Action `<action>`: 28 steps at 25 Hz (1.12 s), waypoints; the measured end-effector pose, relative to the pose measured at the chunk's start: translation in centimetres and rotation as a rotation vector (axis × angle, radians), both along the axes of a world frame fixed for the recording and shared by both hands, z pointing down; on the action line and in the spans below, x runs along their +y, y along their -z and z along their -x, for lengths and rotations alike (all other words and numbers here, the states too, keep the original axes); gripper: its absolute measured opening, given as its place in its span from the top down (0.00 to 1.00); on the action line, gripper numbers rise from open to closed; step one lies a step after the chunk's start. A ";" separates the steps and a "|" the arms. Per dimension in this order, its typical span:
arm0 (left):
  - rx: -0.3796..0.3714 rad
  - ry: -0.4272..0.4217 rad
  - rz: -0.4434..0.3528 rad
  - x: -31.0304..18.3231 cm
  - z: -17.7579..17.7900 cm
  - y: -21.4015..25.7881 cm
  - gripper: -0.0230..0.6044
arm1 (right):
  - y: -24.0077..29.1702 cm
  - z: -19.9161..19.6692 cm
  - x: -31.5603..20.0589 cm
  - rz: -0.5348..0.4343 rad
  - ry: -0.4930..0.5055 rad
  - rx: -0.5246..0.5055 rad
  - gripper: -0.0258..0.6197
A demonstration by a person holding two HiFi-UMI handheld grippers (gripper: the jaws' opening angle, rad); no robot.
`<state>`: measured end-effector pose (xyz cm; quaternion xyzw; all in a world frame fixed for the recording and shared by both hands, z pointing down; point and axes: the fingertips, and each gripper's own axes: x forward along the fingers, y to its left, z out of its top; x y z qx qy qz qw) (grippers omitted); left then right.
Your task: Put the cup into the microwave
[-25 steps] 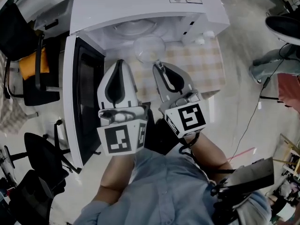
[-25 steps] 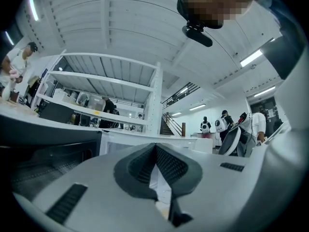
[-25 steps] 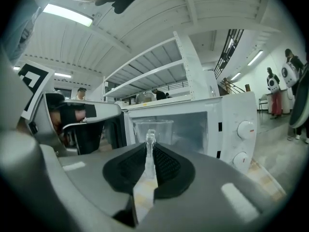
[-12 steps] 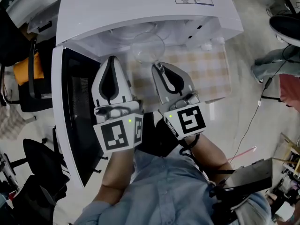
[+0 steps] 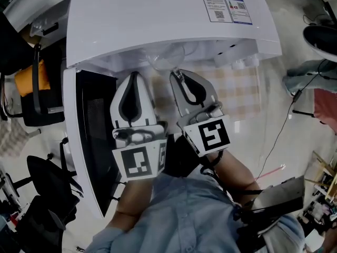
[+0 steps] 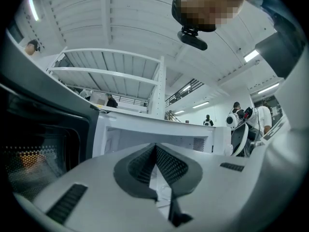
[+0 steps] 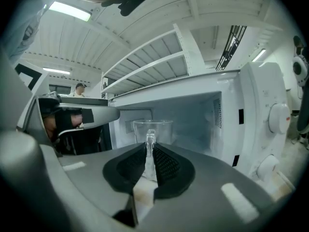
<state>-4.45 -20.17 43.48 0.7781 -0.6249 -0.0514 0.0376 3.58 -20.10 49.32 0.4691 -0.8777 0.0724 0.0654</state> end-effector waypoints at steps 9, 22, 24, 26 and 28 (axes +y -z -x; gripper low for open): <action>-0.007 -0.018 -0.013 -1.7 -1.0 -0.7 0.95 | -0.6 0.6 -3.3 0.012 0.002 0.005 0.92; 0.006 0.001 0.005 -2.5 -0.3 -1.3 0.95 | -2.0 0.5 -7.5 0.019 0.005 0.027 0.92; 0.009 0.003 0.009 -2.6 -0.2 -1.4 0.95 | -2.1 0.6 -8.0 0.014 0.008 0.027 0.92; 0.011 0.006 0.012 -2.7 -0.1 -1.5 0.95 | -2.1 0.9 -8.5 0.007 0.011 0.026 0.92; 0.014 0.009 0.015 -2.8 0.0 -1.6 0.95 | -2.1 1.1 -8.9 -0.002 0.014 0.029 0.91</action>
